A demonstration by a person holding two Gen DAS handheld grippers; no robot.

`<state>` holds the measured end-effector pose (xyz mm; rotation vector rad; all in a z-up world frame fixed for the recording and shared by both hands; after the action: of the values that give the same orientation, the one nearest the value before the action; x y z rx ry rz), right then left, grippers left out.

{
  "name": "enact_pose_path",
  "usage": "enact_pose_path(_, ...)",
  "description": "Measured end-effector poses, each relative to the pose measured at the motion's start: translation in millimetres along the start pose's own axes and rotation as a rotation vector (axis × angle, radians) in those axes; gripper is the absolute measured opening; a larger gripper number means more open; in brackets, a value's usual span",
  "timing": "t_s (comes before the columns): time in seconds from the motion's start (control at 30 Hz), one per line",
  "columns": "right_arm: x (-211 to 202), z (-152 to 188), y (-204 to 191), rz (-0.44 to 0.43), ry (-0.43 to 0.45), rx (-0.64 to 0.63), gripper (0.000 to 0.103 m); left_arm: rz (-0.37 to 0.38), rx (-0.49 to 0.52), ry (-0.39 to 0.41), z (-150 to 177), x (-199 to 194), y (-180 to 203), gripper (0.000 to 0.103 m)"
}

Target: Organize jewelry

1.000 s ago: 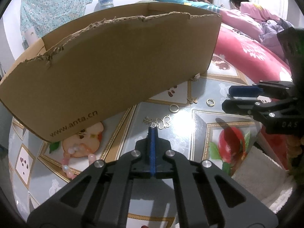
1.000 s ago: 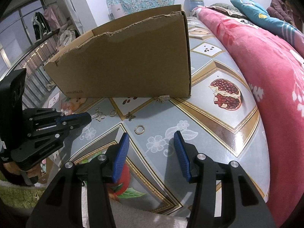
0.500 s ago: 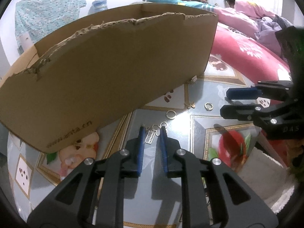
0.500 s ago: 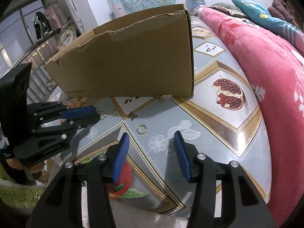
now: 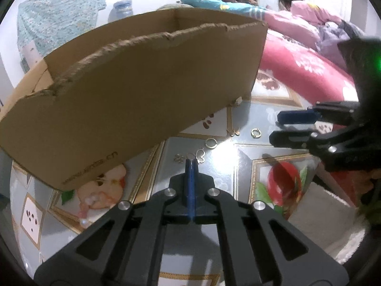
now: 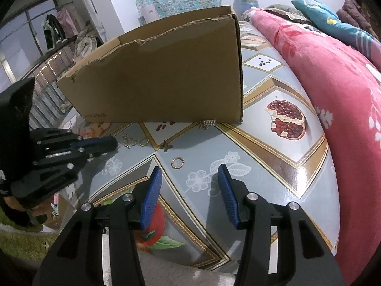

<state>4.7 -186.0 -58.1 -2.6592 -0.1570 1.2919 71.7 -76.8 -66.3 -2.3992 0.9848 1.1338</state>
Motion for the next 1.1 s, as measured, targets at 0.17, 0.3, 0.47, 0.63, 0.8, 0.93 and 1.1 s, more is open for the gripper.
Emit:
enact_pose_path(0.17,-1,-1,-4,0.005,0.009,-0.028,0.045,0.002,-0.044,0.021,5,-11,-6,0.000)
enact_pose_path(0.3,-1,-1,-10,0.018,0.016,-0.073,0.041,0.021,-0.069,0.047,8,-23,-9,0.000)
enact_pose_path(0.47,1,-3,-14,0.028,0.023,-0.123,0.037,0.043,-0.108,0.089,6,-38,-13,0.000)
enact_pose_path(0.63,9,-5,-17,0.038,0.025,-0.176,0.032,0.062,-0.139,0.126,2,-49,-18,0.000)
enact_pose_path(0.8,13,-5,-22,0.053,0.030,-0.215,0.023,0.063,-0.140,0.127,0,-48,-19,0.000)
enact_pose_path(0.93,14,-5,-24,0.037,0.029,-0.216,0.012,0.064,-0.137,0.128,-1,-47,-18,0.000)
enact_pose_path(1.1,13,-9,-22,0.037,0.034,-0.197,0.012,0.063,-0.137,0.134,-2,-47,-17,0.000)
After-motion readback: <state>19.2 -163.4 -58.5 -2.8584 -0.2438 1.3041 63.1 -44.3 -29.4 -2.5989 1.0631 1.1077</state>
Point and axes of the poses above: each gripper's, at about its wrist camera, not at the fingertips, and x roughly the way its jaws point, y to its right, z to its underside, the point moved 3 cm from there along x, roughly the way its jaws point, and after that the axes turned 2 degrees about z, right-handed, at the moved point
